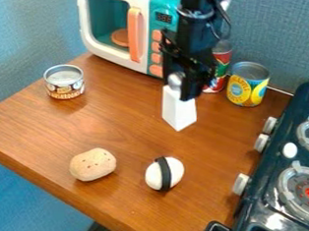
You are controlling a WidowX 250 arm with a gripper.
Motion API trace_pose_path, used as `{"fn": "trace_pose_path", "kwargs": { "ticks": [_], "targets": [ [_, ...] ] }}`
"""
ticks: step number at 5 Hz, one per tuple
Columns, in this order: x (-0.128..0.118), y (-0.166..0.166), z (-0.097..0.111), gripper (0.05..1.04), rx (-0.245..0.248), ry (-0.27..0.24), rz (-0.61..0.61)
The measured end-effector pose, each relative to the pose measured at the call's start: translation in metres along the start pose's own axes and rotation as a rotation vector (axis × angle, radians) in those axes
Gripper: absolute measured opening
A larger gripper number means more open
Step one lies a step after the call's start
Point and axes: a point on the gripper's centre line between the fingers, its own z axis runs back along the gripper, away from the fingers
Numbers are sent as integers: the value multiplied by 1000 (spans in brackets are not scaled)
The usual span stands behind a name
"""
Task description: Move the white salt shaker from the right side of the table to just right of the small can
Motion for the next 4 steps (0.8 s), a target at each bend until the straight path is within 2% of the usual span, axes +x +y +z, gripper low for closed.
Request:
{"fn": "trace_pose_path", "kwargs": {
  "ticks": [1,2,3,4],
  "targets": [
    [-12,22,0,613,7,14,42],
    [-18,66,-10,613,16,67,143],
    [-23,102,-19,613,17,98,227],
    [-23,124,-30,613,-4,117,278]
  ]
}}
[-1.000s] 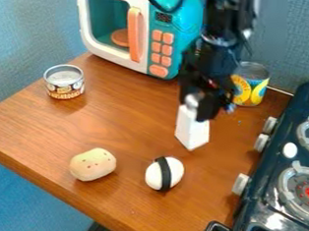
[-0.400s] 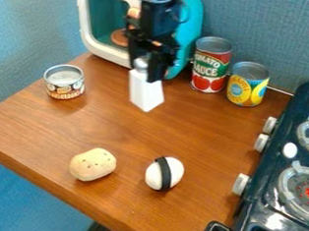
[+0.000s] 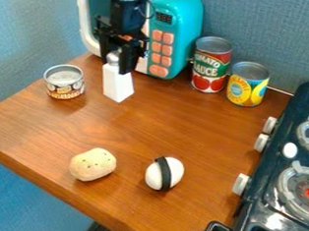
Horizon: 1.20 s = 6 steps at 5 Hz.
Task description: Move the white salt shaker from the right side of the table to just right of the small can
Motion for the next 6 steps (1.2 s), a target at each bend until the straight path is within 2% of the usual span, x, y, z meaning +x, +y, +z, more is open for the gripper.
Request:
{"fn": "trace_pose_path", "kwargs": {
  "ticks": [1,3,5,6],
  "targets": [
    [6,13,-7,613,17,23,44],
    [6,18,-22,613,41,81,75],
    [6,20,-27,613,50,101,76],
    [6,19,-27,690,40,108,71]
  ]
}}
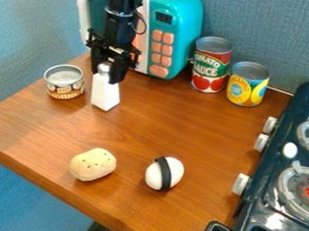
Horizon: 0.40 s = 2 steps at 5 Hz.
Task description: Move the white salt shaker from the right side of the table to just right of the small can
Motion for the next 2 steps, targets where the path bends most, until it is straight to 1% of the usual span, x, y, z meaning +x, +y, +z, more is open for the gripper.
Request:
{"fn": "trace_pose_path", "kwargs": {
  "ticks": [1,2],
  "targets": [
    [1,-3,-2,983,-32,-11,-8],
    [-3,1,-8,1009,-61,-8,13]
  ]
}}
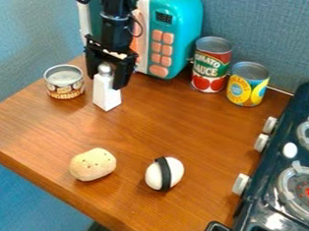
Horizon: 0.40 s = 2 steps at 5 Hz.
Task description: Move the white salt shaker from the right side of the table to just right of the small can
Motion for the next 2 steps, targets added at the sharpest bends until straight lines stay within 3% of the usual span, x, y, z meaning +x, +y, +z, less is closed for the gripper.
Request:
{"fn": "trace_pose_path", "kwargs": {
  "ticks": [2],
  "targets": [
    [-9,3,47,1001,2,-112,13]
  ]
}}
